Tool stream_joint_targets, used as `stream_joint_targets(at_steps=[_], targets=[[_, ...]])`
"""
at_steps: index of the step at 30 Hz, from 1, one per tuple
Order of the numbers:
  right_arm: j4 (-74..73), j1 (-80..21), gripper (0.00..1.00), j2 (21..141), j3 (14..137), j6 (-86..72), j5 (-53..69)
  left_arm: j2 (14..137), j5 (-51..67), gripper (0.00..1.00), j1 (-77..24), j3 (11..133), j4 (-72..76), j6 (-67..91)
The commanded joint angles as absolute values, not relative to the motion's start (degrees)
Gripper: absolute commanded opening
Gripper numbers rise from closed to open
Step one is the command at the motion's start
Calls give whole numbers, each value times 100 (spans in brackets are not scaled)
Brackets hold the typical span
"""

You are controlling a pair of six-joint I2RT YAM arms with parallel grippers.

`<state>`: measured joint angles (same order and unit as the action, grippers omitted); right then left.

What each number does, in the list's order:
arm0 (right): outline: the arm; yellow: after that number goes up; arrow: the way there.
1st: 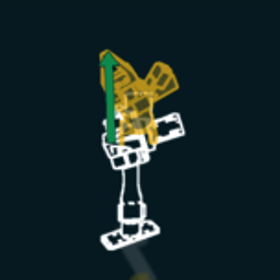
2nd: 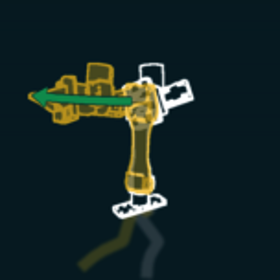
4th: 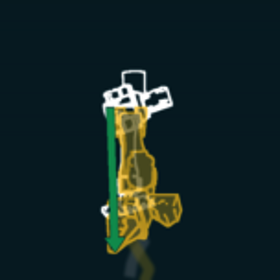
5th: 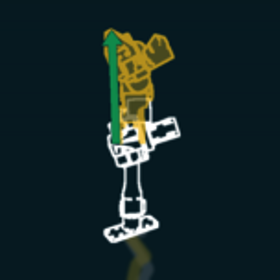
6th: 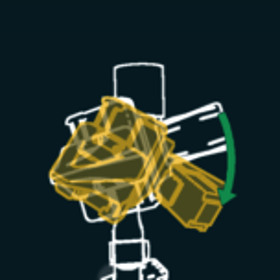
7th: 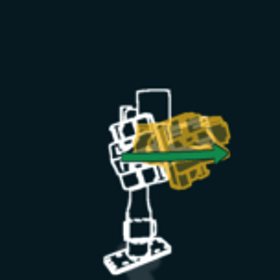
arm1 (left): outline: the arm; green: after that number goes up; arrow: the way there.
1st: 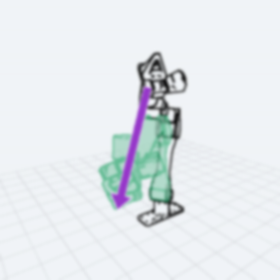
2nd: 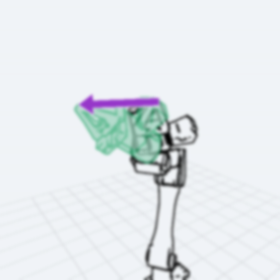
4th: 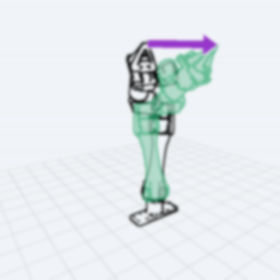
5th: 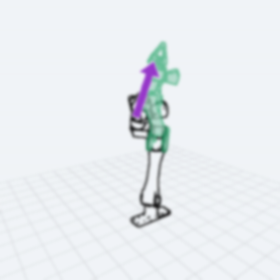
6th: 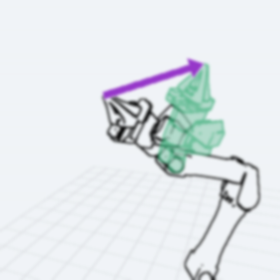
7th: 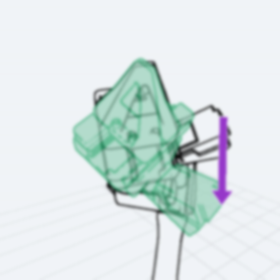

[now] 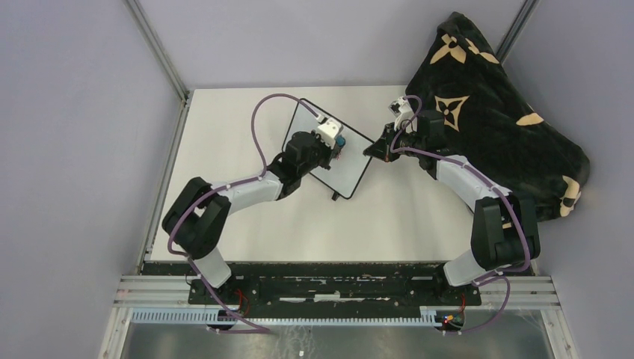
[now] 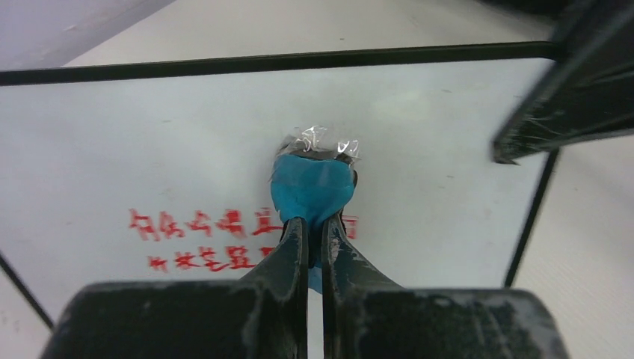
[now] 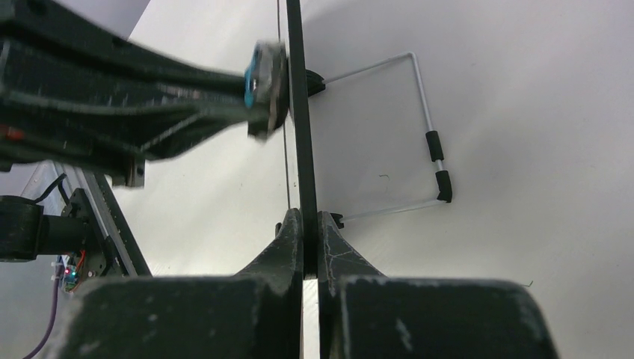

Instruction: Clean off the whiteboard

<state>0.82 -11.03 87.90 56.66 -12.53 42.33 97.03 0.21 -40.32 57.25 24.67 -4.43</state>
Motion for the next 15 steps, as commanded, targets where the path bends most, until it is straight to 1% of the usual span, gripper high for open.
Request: stream_joint_targets(at_steps=[1,6,15], targets=[[-580,-1257,1,8882,5608,-811,4210,10023,-418,3,-3354,5745,2689,-830],[-633,-1257,1,8883,5634,-803,4210,10112,-445,3,-3003,5928,2655,-874],[-576,-1257,1,8869,5626,-801,4259,10169,-623,3,-2981,6232,2345,-931]])
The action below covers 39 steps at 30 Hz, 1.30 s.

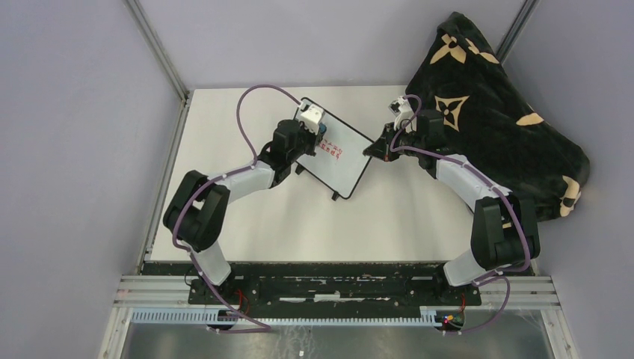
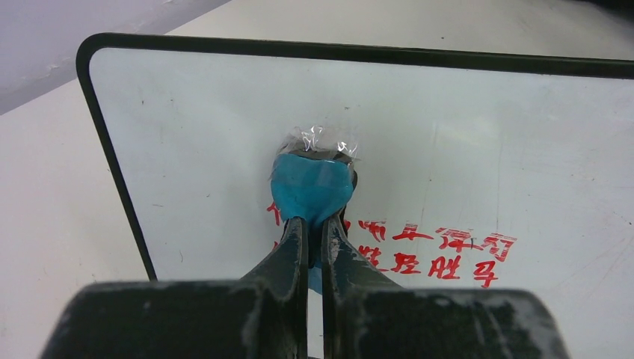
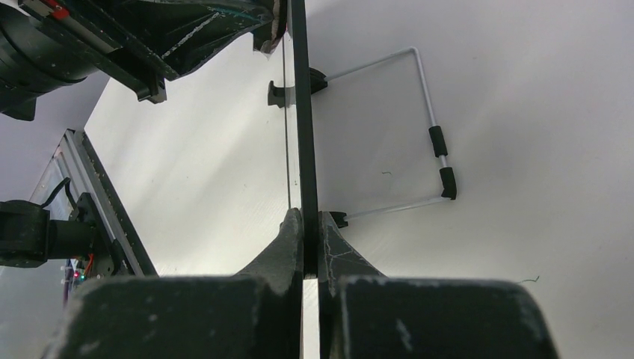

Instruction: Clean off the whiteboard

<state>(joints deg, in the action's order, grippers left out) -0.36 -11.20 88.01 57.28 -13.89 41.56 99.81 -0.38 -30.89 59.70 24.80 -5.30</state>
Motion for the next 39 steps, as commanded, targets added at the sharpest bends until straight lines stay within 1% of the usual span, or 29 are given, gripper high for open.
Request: stream_joint_targets(at_steps=[1,3,9,16,22,31,36,39], targets=[[-568,-1257,0,8876,5625,-809,4270,10143,-722,3,-2987,6213,2393,-1000],[-559,-1261,1,8856,5637,-834,4296,10113,-889,3,-2936,6211,2431,-1098],[-581,-1257,1,8839,5635,-830,4271,10076,-747,3,-2566,6277,2321,-1116],[-547,-1266,1,8849,5619,-847,4298,9988,-336,3,-2595,6086,2372,-877],[-568,-1283,1,8873,5650,-842,4315,9796,-282,3,-2957,5858,2481,-714],[-574,-1332,1,8870,5655,-834,4319,9302,-192,3,-3951,5395,2537,-437],[-580,-1358,1,8890,5652,-819,4315,9081,-37,3,-4433,5323,2496,-168],[-601,-1372,1,8902,5660,-810,4298,9110,-134,3,-4506,5405,2456,-207]])
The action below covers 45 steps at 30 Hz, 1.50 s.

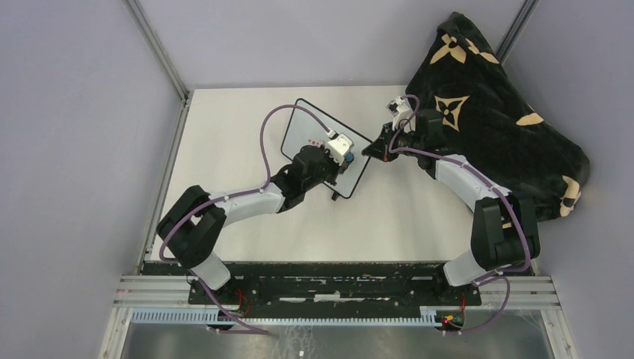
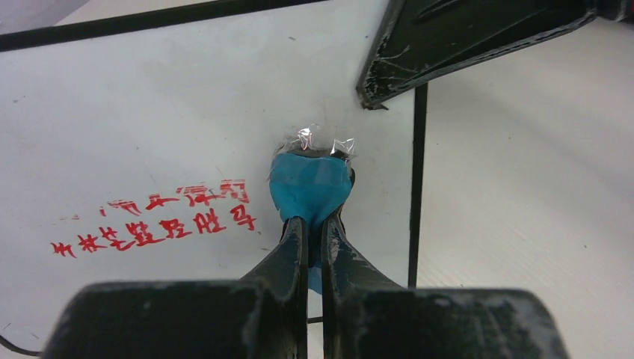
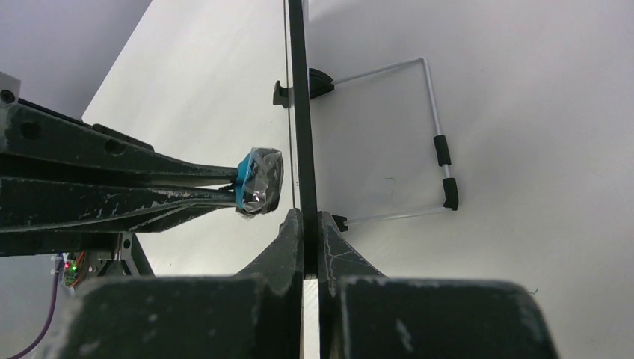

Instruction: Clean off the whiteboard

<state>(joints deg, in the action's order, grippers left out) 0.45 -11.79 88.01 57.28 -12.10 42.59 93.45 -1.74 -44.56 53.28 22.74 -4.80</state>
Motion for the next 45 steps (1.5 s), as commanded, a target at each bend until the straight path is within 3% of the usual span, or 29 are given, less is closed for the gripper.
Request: stream_joint_targets(at_steps=[1,16,24,34,45], targets=[[-611,-1381,1,8892,5662,-804,4298,9148,-246,3,-4495,5440,2446,-274],[-633,-1393,1,8890,5670,-774,4263,9982,-365,3,-2840,5759,2713,-688],[-663,-1403,1,8902,5691,-750,4271,9986,-466,3,-2590,5933,2715,-767],[-702,-1406,1,8912,5730,-731,4271,9819,-4,3,-2927,5940,2522,-292],[-719,-1427,1,8910,5730,-723,4263,9453,6,3,-4250,5705,2388,-96]])
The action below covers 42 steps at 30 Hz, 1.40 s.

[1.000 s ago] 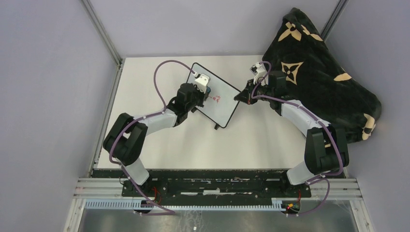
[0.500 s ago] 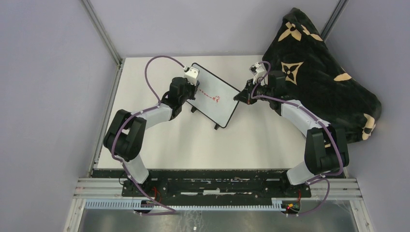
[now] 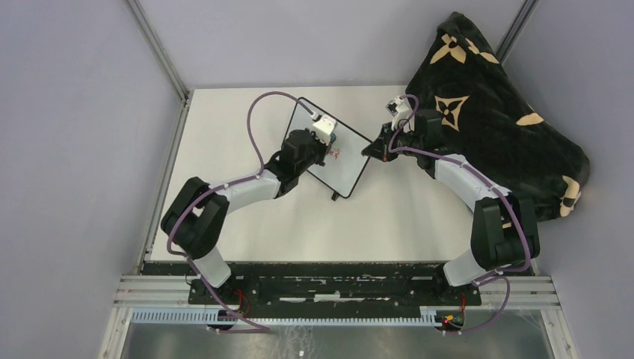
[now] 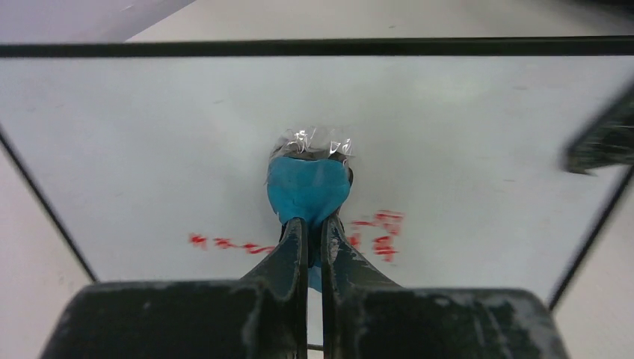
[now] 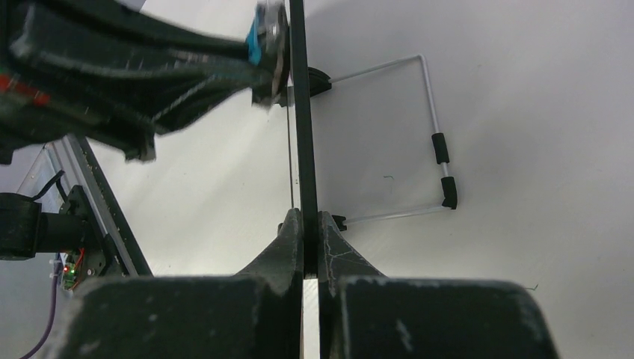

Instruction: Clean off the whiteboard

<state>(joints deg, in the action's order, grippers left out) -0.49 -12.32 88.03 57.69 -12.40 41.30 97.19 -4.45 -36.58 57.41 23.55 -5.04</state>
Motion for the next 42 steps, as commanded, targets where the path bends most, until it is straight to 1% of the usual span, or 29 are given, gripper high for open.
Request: stream_joint_targets(at_steps=[1,6,11,27,38,42], targets=[[-719,-1431,1,8912,5733,-720,4263,9428,35,3,-4344,5704,2350,-70],[-715,-1443,1,8908,5727,-719,4254,9373,126,3,-4599,5724,2198,17],[-726,-1452,1,8898,5728,-713,4254,9558,-219,3,-4557,5726,2263,-146],[-766,-1460,1,8912,5750,-689,4219,9982,-187,3,-3232,5595,2425,-456],[-807,-1460,1,8939,5770,-674,4210,9949,-273,3,-2599,5528,2531,-681],[-806,-1468,1,8959,5783,-669,4210,9920,-306,3,-2531,5505,2580,-775]])
